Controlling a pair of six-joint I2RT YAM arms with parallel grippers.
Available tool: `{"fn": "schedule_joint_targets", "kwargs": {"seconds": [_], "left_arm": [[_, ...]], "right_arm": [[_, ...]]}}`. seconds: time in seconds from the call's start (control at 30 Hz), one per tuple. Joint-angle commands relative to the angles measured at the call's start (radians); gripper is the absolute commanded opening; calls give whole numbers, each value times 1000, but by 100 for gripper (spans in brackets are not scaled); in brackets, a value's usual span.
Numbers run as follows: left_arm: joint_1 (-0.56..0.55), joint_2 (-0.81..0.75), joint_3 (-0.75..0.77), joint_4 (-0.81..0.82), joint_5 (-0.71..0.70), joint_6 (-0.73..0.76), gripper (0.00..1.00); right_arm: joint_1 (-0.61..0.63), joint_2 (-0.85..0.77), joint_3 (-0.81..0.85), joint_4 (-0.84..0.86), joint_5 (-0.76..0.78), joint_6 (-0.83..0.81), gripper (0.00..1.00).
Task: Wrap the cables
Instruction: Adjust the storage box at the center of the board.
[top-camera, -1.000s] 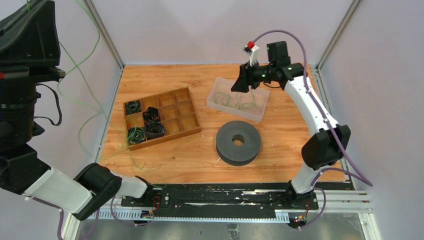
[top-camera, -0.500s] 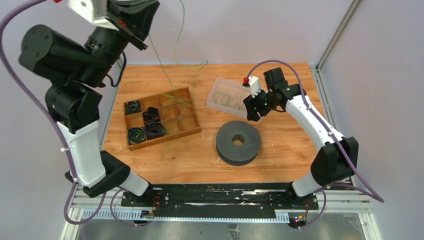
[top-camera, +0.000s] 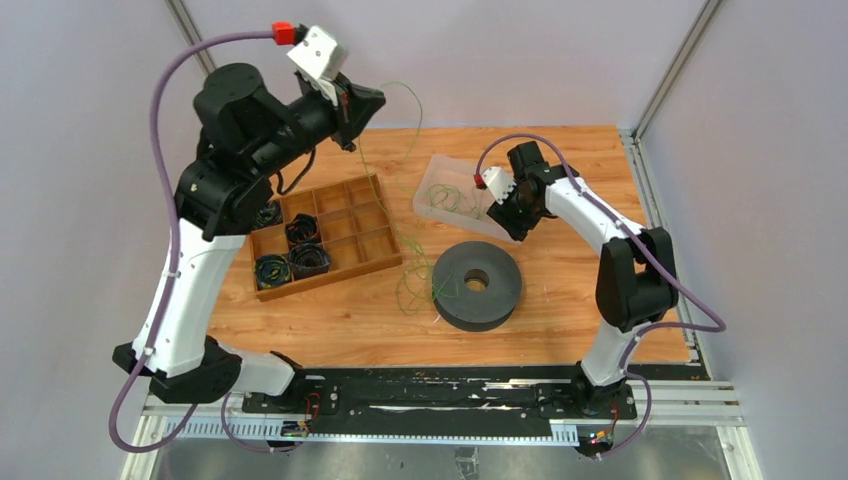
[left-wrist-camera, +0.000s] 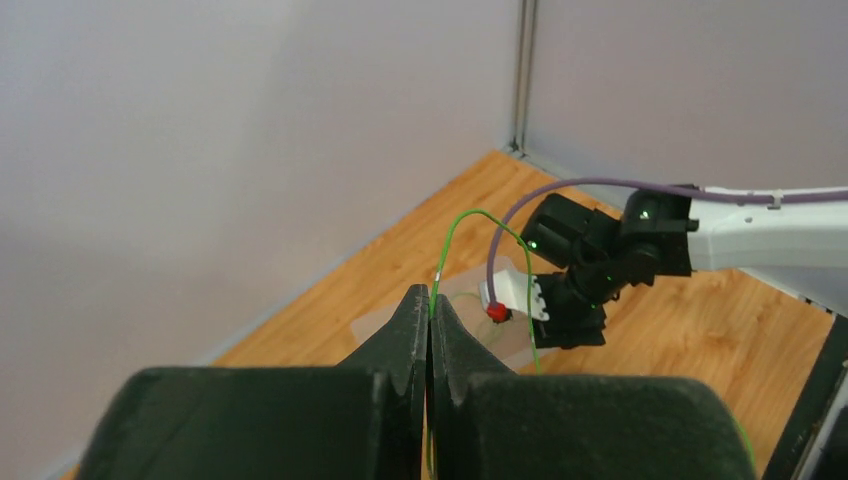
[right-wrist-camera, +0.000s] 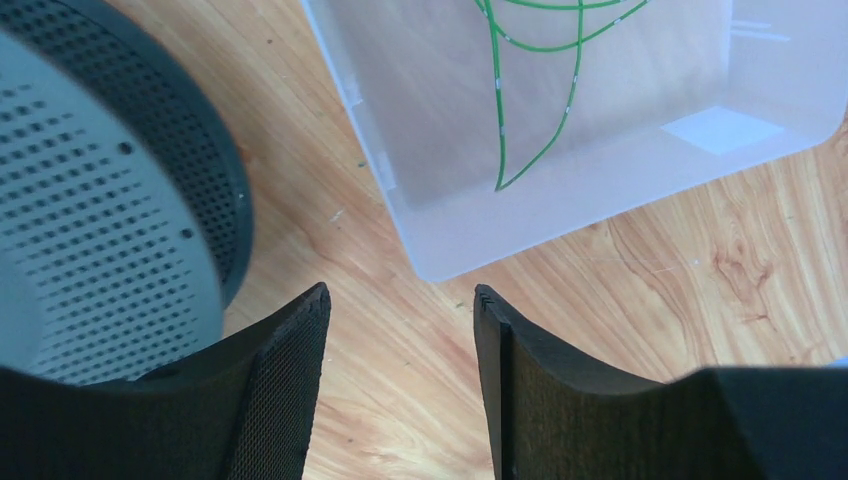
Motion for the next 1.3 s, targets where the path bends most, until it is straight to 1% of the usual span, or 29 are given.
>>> {"fn": "schedule_joint_targets", "kwargs": {"seconds": [0.0, 0.13, 0.23, 0.27, 0.47, 0.6, 0.63, 0.7, 0.8, 0.9, 0.97, 1.07, 1.17, 1.27], "left_arm": [[-2, -44, -104, 51, 55, -26, 0], [-2, -70, -184, 60, 46, -9, 0], [-2, -89, -235, 54, 29, 23, 0], [-3, -96, -247, 49, 18, 39, 0], [-2, -132, -265, -7, -104, 174, 0], [-2, -153, -283, -46, -234, 285, 0], [-2, -158, -283, -57, -291, 317, 0], [1, -166, -272, -76, -359, 356, 0], [7, -174, -221, -127, -375, 376, 0], [7, -182, -204, -153, -346, 372, 0], [7, -186, -220, -153, -349, 366, 0], [7, -195, -266, -149, -442, 385, 0], [9, -222, -330, -170, -582, 466, 0], [8, -270, -433, -205, -692, 555, 0]], "right_arm": [[3, 78, 66, 16, 83, -77, 55], [6, 171, 135, 36, 115, -84, 53], [6, 222, 205, 43, 153, -95, 52], [4, 262, 231, 43, 169, -101, 52], [-28, 392, 429, 42, 264, -111, 50], [-49, 423, 536, 10, 283, -113, 50], [-50, 414, 544, -7, 273, -112, 51], [-47, 365, 517, -23, 217, -103, 52], [-42, 247, 441, -40, 100, -75, 54], [-28, 112, 370, -62, -54, -32, 55], [-13, 24, 316, -63, -194, -1, 55], [25, -59, 236, -55, -360, 52, 55], [96, -107, 163, -55, -409, 58, 55], [170, -133, 109, -51, -375, 40, 55]]}}
